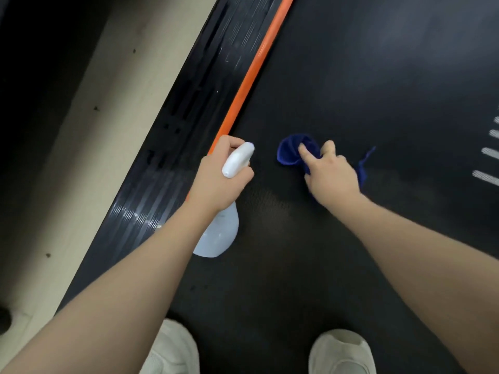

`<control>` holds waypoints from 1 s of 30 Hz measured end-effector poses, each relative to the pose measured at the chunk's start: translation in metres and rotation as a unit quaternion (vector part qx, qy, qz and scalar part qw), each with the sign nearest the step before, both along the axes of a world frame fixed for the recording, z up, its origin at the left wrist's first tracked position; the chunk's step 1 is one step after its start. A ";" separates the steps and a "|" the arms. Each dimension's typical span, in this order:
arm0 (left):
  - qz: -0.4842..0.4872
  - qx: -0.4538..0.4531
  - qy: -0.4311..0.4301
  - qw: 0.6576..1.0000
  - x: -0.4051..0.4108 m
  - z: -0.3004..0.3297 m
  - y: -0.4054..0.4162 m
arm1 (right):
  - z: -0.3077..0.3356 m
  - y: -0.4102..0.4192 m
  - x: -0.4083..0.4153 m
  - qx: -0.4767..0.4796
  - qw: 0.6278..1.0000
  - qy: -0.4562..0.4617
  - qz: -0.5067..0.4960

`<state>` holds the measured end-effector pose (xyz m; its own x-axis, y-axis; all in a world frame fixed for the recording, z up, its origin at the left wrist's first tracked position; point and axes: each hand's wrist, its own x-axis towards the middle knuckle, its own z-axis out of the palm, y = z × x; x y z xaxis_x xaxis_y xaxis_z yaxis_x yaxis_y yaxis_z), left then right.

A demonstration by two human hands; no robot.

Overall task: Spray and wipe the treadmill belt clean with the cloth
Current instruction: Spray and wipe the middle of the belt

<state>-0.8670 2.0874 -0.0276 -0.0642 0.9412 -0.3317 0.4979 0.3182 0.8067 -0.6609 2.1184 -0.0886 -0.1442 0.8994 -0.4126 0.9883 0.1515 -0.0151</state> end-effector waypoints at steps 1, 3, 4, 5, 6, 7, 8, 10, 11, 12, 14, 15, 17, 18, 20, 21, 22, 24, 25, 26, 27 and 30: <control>-0.010 -0.004 0.006 1.000 0.003 0.002 0.001 | 0.001 -0.015 -0.003 -0.013 1.000 0.002 0.014; -0.016 -0.013 0.019 1.000 0.007 0.005 0.003 | 0.010 -0.056 -0.005 -0.073 0.992 0.018 0.104; -0.018 -0.016 0.024 0.999 0.009 0.006 0.002 | 0.012 -0.070 -0.001 -0.098 0.984 0.029 0.145; -0.022 -0.016 0.025 0.999 0.012 0.008 0.001 | 0.010 -0.069 0.007 -0.102 0.981 0.037 0.164; -0.031 -0.017 0.025 0.999 0.015 0.009 -0.001 | 0.008 -0.054 0.015 -0.081 0.985 0.037 0.147; -0.046 -0.019 0.023 0.999 0.017 0.008 -0.004 | 0.006 -0.034 0.023 -0.053 0.994 0.029 0.096; -0.065 -0.022 0.022 0.997 0.021 0.007 -0.007 | 0.002 -0.014 0.030 -0.015 0.999 0.019 0.030; -0.113 -0.036 0.034 0.992 0.028 0.004 -0.009 | 0.005 0.009 0.039 0.007 0.998 0.000 -0.066; -0.131 -0.045 0.046 0.989 0.032 0.003 -0.008 | 0.006 0.003 0.039 0.001 0.997 -0.012 -0.070; -0.144 -0.053 0.058 0.986 0.036 0.003 -0.007 | 0.008 -0.012 0.039 -0.010 0.998 -0.014 -0.058; -0.152 -0.070 0.079 0.983 0.042 0.004 -0.004 | 0.012 -0.059 0.035 -0.063 0.998 0.000 0.032; -0.153 -0.079 0.084 0.981 0.044 0.003 -0.002 | 0.015 -0.080 0.035 -0.098 0.992 0.013 0.079; -0.162 -0.098 0.071 0.979 0.048 0.003 -0.002 | 0.011 -0.089 0.042 -0.103 0.988 0.037 0.105; -0.175 -0.109 0.056 0.977 0.051 0.003 -0.003 | 0.011 -0.080 0.046 -0.091 0.994 0.032 0.061; -0.215 -0.133 0.026 0.967 0.061 0.004 -0.005 | 0.017 -0.064 0.057 -0.069 0.995 0.021 -0.070; -0.229 -0.141 0.016 0.963 0.067 0.004 -0.006 | 0.019 -0.060 0.067 -0.061 0.990 0.017 -0.124; -0.236 -0.143 0.007 0.961 0.076 0.004 -0.005 | 0.024 -0.060 0.079 -0.062 0.987 0.006 -0.148; -0.234 -0.137 -0.019 0.962 0.097 0.005 -0.001 | 0.038 -0.067 0.105 -0.093 0.986 -0.020 -0.140; -0.232 -0.134 -0.034 0.963 0.109 0.005 0.001 | 0.046 -0.071 0.119 -0.106 0.982 -0.015 -0.153; -0.230 -0.131 -0.049 0.963 0.120 0.007 0.002 | 0.054 -0.074 0.130 -0.115 0.976 -0.004 -0.183; -0.228 -0.128 -0.062 0.963 0.131 0.007 0.002 | 0.060 -0.078 0.140 -0.114 0.969 0.013 -0.220; -0.214 -0.120 -0.075 0.967 0.158 0.005 -0.005 | 0.074 -0.091 0.162 -0.070 0.945 0.050 -0.314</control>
